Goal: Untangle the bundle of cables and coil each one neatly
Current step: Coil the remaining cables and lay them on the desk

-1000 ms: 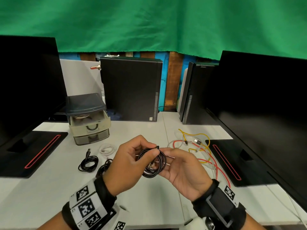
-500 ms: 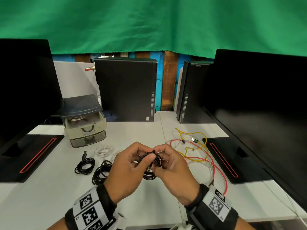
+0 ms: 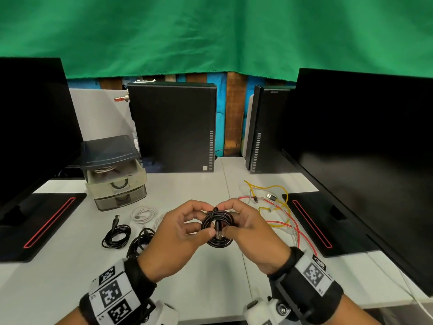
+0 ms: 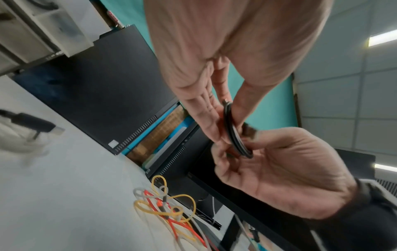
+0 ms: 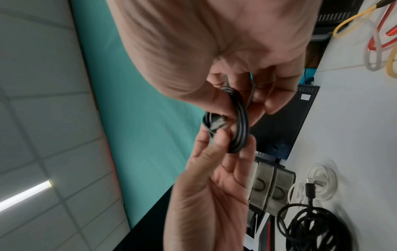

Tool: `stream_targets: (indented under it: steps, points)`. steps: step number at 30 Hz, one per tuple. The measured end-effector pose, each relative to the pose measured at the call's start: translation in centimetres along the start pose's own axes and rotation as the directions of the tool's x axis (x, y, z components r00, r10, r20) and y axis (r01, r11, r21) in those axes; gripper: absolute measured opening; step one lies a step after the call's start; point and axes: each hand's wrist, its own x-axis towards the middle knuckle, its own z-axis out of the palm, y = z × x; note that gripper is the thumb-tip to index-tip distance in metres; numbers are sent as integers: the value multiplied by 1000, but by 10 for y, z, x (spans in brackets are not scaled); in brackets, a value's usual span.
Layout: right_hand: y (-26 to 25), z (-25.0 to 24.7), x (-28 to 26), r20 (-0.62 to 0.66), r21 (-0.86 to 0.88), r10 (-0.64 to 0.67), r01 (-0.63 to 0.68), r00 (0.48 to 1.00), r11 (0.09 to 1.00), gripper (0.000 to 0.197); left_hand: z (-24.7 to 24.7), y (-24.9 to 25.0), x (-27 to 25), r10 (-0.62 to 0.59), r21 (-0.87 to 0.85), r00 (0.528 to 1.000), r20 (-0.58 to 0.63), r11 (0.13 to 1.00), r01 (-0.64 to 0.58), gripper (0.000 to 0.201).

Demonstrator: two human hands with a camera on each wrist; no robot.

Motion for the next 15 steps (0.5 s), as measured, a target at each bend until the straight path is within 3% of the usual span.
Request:
stream_targets:
  steps: [4, 8, 10, 12, 13, 15]
  points:
    - [1, -3, 1, 60, 87, 10, -15, 998, 996, 42, -8, 1, 4, -28, 83, 1000, 8, 996, 28, 32]
    - [2, -2, -4, 110, -144, -109, 124, 988, 982, 53, -11, 2, 5, -61, 80, 994, -87, 994, 68, 24]
    - [4, 1, -7, 106, -333, -217, 241, 970, 912, 59, -11, 4, 5, -78, 23, 988, -130, 996, 82, 18]
    - [9, 5, -9, 126, -523, -342, 356, 931, 774, 60, -8, 5, 3, -120, -52, 983, -138, 992, 114, 14]
    - [12, 6, -10, 133, -577, -396, 396, 909, 714, 57, -7, 6, 2, -145, -87, 981, -132, 987, 134, 13]
    - [16, 6, -8, 97, -576, -481, 443, 872, 687, 45, -7, 9, 2, -188, -151, 977, -101, 974, 172, 15]
